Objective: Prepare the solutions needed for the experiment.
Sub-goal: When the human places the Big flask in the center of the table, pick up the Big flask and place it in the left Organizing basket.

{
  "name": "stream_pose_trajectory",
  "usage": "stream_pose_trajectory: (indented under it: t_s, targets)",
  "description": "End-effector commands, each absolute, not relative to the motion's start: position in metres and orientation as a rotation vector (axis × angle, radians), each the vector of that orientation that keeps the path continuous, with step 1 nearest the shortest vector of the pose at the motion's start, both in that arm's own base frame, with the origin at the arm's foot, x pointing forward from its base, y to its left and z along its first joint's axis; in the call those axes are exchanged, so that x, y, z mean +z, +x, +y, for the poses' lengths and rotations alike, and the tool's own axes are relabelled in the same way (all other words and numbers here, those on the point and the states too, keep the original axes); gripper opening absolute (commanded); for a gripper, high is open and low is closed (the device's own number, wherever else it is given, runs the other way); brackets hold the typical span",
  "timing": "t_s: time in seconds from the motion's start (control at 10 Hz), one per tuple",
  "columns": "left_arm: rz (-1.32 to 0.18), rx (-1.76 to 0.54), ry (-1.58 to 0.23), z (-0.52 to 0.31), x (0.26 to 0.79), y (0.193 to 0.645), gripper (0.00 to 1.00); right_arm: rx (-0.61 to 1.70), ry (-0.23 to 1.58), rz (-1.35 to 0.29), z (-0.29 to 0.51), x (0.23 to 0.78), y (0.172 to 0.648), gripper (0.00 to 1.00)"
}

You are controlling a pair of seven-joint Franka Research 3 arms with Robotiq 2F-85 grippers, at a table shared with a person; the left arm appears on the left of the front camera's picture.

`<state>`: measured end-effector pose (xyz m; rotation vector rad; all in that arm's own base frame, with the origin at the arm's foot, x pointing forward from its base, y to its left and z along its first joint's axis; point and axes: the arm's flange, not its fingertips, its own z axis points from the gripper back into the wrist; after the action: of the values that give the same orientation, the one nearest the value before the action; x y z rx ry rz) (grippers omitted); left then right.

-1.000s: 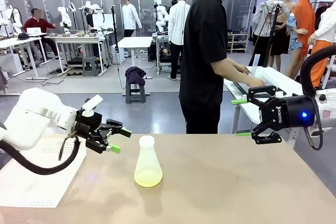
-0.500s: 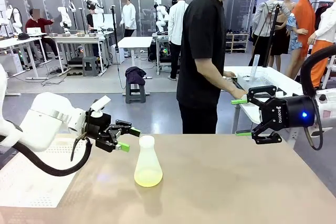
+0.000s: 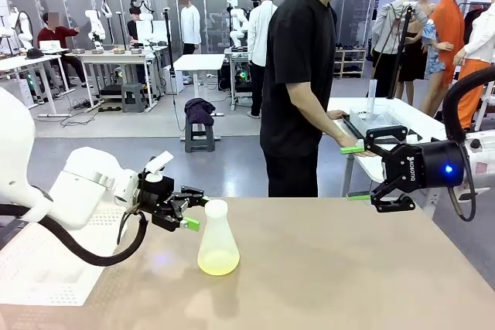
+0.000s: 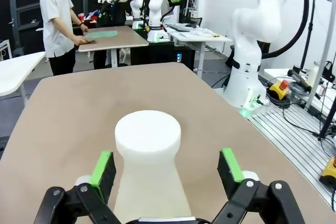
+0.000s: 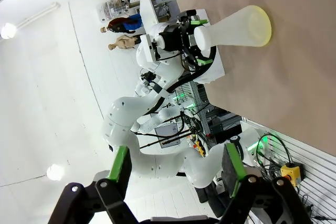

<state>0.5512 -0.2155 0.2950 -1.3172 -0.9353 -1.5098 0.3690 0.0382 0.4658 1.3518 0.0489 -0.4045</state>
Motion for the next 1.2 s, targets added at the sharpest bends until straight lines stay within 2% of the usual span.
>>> stream_pose_trajectory:
  t_s: [0.0, 0.6, 1.1]
  targets:
    - [-0.929, -1.506, -1.344, -0.22, 0.288, 0.566, 1.0, -0.412, 1.364, 0.047, 0.039, 0.468, 0.368, 0.87]
    - [-0.887, -1.555, -1.549, -0.233, 0.272, 0.576, 1.0, -0.412, 1.364, 0.047, 0.039, 0.468, 0.368, 0.87]
    - [-0.832, -1.602, -1.582, -0.253, 0.269, 0.576, 1.0, -0.412, 1.364, 0.047, 0.039, 0.468, 0.368, 0.87]
